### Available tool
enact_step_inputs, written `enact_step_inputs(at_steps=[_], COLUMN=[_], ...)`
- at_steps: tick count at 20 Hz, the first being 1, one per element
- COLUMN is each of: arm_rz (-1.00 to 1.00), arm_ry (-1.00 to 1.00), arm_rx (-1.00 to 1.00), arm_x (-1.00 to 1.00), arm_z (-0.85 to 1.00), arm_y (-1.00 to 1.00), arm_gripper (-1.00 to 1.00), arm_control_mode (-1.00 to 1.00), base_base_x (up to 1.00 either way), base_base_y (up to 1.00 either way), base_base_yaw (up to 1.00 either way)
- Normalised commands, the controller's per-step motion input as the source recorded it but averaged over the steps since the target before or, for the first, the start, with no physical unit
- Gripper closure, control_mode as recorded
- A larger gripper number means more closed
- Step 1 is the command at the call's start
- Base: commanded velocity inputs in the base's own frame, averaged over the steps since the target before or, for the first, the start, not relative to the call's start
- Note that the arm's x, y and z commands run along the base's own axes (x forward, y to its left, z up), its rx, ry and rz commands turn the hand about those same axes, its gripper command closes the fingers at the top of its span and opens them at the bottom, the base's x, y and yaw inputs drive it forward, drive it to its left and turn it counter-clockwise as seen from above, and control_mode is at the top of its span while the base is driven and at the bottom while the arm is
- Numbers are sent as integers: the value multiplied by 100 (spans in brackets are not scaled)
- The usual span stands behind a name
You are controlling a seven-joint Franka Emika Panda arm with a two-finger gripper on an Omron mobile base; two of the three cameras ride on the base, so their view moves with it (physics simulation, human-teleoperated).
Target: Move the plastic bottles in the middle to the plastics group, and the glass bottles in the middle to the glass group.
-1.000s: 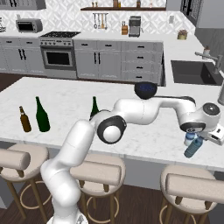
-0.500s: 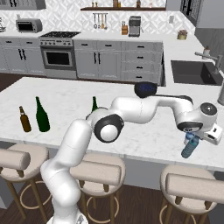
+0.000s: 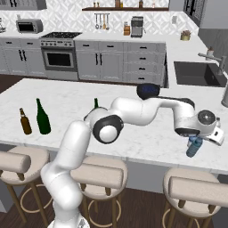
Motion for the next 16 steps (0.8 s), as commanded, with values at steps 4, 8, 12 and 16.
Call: enact_step_inputs(at_steps=[4, 8, 12, 16], arm_rz=[0, 0, 0, 0], arm_ry=[-1, 0, 3, 10], arm_rx=[-18, -18, -11, -3], arm_x=[23, 5, 0, 0], arm_z=[0, -13, -43, -50], arm_y=[0, 0, 0, 0], arm_gripper=[100, 100, 100, 100], arm_control_mode=[-100, -100, -100, -100], base_base_x=[0, 0, 0, 0], base_base_y=[0, 0, 0, 0], base_base_yaw=[0, 0, 0, 0])
